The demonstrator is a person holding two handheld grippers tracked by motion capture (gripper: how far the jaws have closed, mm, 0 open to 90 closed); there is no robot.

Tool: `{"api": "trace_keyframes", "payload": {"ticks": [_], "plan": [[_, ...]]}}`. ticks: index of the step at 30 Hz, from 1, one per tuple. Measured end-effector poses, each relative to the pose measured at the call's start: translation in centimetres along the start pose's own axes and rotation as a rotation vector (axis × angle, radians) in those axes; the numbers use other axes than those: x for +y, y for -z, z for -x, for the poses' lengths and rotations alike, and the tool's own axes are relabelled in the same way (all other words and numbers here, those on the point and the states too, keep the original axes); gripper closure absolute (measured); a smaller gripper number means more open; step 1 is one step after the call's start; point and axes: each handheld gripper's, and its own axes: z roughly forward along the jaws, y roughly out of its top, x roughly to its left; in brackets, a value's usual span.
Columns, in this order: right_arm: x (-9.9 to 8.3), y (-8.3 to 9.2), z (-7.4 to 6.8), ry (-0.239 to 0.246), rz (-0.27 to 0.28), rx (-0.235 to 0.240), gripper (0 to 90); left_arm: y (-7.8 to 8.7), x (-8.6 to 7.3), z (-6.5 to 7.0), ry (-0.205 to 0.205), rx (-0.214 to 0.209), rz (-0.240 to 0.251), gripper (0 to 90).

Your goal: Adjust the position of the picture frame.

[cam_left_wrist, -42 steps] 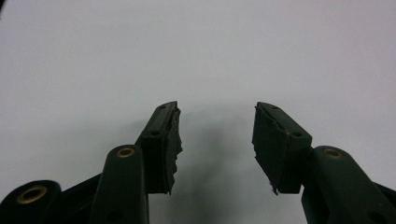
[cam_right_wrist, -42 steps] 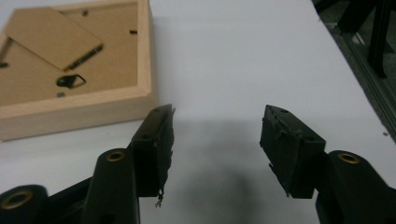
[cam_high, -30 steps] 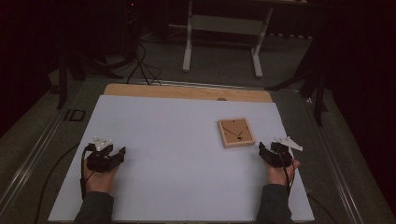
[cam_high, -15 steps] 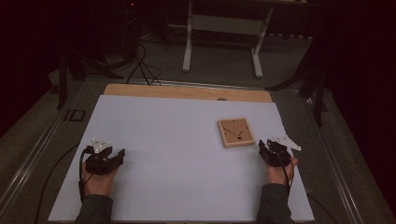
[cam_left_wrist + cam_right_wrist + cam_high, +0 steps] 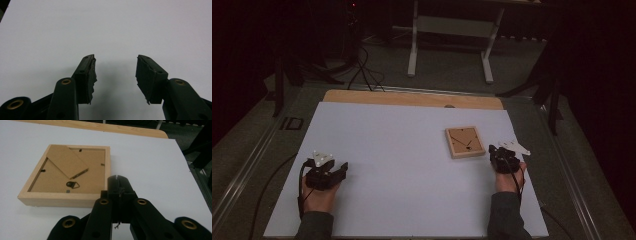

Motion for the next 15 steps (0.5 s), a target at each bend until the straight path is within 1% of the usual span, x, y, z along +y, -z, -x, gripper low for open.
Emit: {"api": "trace_keyframes", "payload": {"ticks": [3, 8, 10, 15], "plan": [[0.2, -0.5, 0.1, 0.004, -0.007, 0.006, 89.7, 0.0, 0.0, -0.1, 0.002, 0.002, -0.002, 49.6], [0.1, -1.9, 0.7, -0.025, -0.04, 0.02, 89.8, -0.3, 0.0, 0.3, -0.015, 0.003, -0.006, 49.7], [0.3, -2.4, 0.8, -0.028, -0.048, 0.023, 89.8, -0.3, 0.0, 0.4, -0.023, 0.004, -0.006, 49.7], [1.1, -3.3, 0.5, 0.003, -0.066, 0.031, 89.7, -0.4, 0.1, 0.6, -0.035, 0.006, -0.007, 49.6]]}}
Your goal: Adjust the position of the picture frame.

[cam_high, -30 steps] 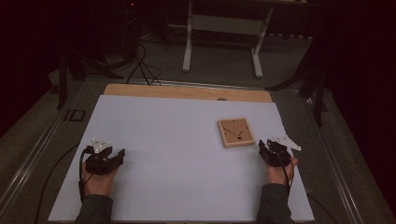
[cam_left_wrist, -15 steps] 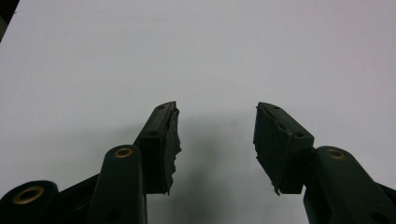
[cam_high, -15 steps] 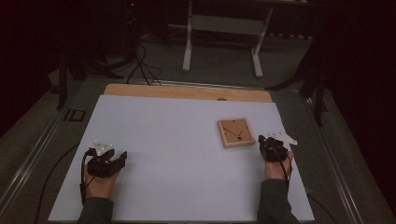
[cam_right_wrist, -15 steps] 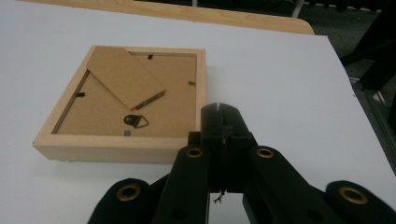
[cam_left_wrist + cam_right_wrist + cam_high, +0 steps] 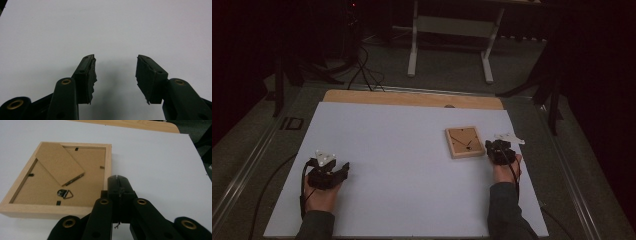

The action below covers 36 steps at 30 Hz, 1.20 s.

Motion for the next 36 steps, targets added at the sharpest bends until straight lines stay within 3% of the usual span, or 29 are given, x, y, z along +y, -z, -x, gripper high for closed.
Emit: {"api": "trace_keyframes", "payload": {"ticks": [15, 19, 36], "plan": [[1.1, -2.4, -0.1, 0.002, -0.048, 0.014, 89.5, 0.3, 0.1, -0.2, 0.011, 0.003, 0.022, 49.5], [1.1, -2.8, -0.2, -0.027, -0.042, 0.021, 89.4, 0.4, 0.1, -0.3, 0.014, 0.005, 0.027, 49.5], [2.7, -4.3, -0.3, -0.031, -0.085, -0.006, 89.4, 0.6, 0.1, -0.3, 0.02, 0.011, 0.038, 49.5]]}}
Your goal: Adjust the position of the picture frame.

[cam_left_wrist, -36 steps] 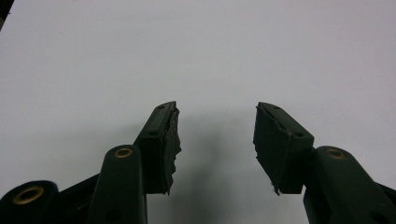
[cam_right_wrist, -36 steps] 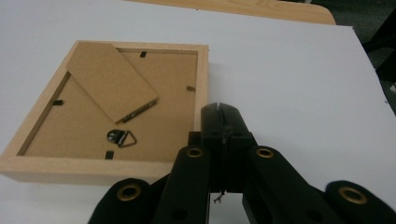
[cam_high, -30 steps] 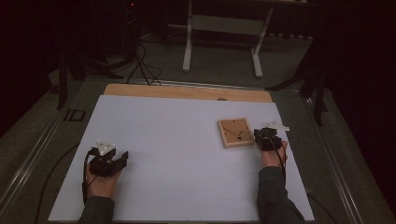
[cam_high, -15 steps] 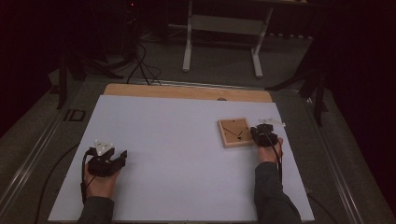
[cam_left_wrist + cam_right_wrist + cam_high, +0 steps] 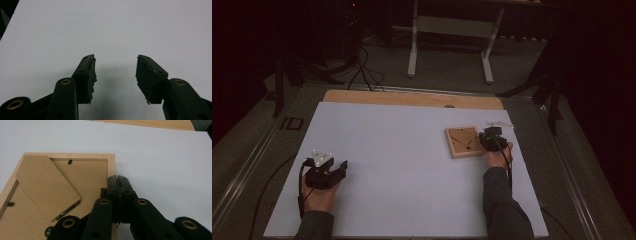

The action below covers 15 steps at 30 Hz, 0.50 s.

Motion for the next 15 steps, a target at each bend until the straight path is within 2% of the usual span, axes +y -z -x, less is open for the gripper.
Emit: {"api": "trace_keyframes", "payload": {"ticks": [6, 15], "plan": [[0.0, -0.6, 0.8, -0.038, -0.017, -0.02, 89.5, 0.1, 0.0, -0.1, 0.009, 0.001, 0.007, 49.4], [0.0, -1.3, 0.5, -0.009, -0.046, -0.009, 89.7, 0.1, 0.0, -0.1, 0.007, 0.004, 0.01, 49.4]]}}
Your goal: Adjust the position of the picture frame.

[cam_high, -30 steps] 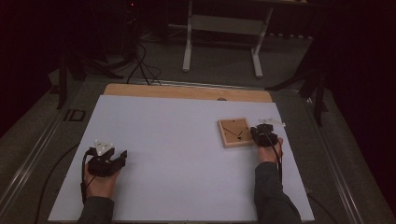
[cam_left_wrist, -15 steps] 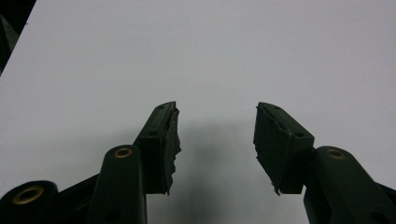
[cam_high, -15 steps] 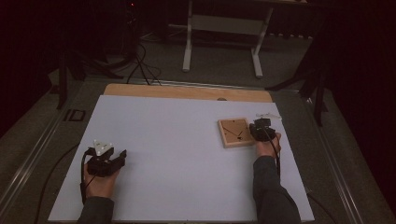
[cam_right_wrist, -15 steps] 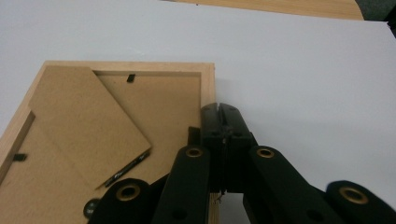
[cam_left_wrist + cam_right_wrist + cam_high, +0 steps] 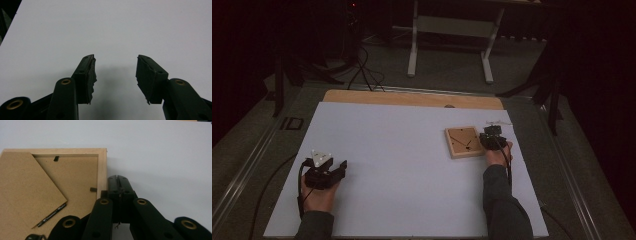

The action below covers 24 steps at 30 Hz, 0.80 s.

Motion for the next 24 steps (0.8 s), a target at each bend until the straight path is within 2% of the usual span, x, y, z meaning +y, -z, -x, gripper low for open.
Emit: {"api": "trace_keyframes", "payload": {"ticks": [7, 19, 24], "plan": [[0.4, -0.3, -1.2, 0.057, -0.002, 0.032, 89.8, 0.0, 0.0, 0.0, -0.001, 0.0, 0.002, 49.3], [0.5, -0.6, -3.2, 0.11, 0.003, 0.076, 89.8, 0.1, 0.1, 0.1, -0.008, 0.0, 0.004, 49.2], [0.5, -0.7, -4.4, 0.149, 0.005, 0.095, 89.8, 0.1, 0.1, 0.1, -0.01, 0.0, 0.004, 49.2]]}}
